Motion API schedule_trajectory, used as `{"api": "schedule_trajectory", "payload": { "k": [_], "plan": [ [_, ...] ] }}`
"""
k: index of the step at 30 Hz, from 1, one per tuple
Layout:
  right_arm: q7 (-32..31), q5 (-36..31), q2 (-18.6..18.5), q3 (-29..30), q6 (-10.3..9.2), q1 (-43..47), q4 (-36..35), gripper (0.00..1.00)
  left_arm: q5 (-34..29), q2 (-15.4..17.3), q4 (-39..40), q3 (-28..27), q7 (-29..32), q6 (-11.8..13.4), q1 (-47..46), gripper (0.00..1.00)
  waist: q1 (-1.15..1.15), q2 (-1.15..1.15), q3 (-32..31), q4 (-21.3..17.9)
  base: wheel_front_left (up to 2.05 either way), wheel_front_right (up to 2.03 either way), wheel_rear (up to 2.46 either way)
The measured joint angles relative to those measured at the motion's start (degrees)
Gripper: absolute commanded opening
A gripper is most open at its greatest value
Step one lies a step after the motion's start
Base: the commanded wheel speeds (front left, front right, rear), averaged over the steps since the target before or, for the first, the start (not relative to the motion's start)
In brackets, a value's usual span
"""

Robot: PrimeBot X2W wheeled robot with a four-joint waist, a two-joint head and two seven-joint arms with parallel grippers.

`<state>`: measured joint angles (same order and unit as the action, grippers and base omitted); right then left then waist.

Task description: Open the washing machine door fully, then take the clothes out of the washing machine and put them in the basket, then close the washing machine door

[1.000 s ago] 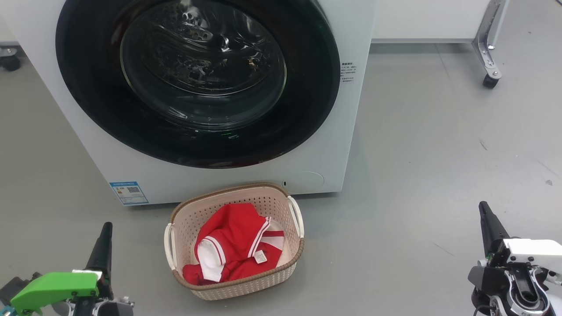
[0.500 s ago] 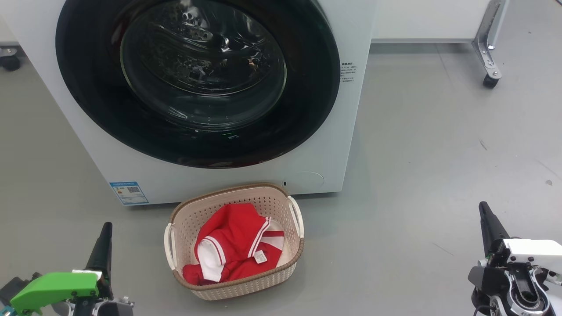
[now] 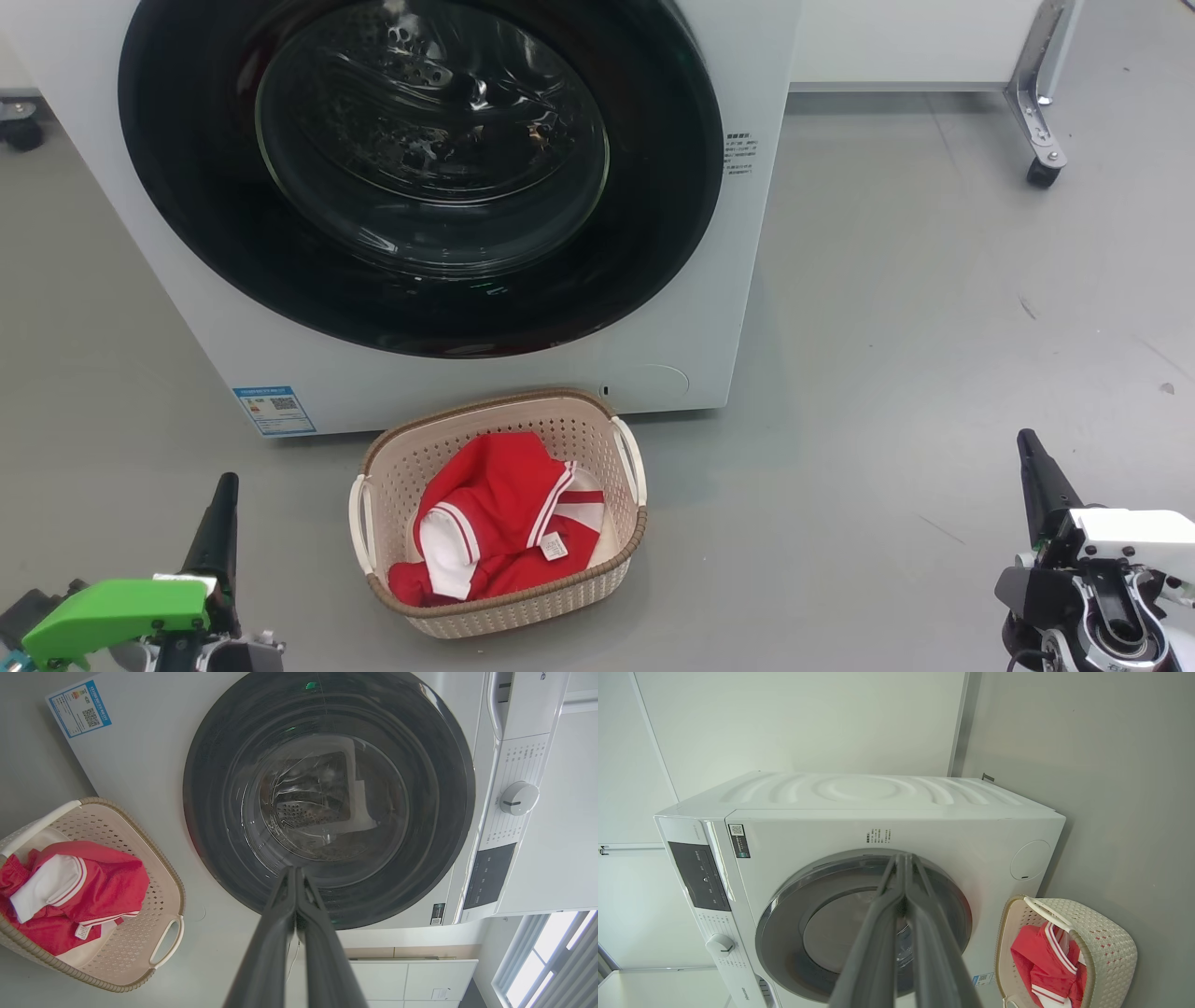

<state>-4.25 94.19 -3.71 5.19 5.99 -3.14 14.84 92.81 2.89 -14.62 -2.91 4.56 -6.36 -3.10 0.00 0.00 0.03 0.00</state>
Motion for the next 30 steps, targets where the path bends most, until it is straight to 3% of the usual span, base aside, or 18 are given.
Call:
{"api": "schedule_trajectory", "payload": {
  "k": [30],
  "plan": [
    [0.0,0.0,0.0,0.0,0.42,0.0,0.1,0.00,0.0,0.0,-0.1,0.0,0.0,0.0,0.0,0.00,0.00,0.00,0.0,0.0,0.00,0.00,0.00]
  ]
}}
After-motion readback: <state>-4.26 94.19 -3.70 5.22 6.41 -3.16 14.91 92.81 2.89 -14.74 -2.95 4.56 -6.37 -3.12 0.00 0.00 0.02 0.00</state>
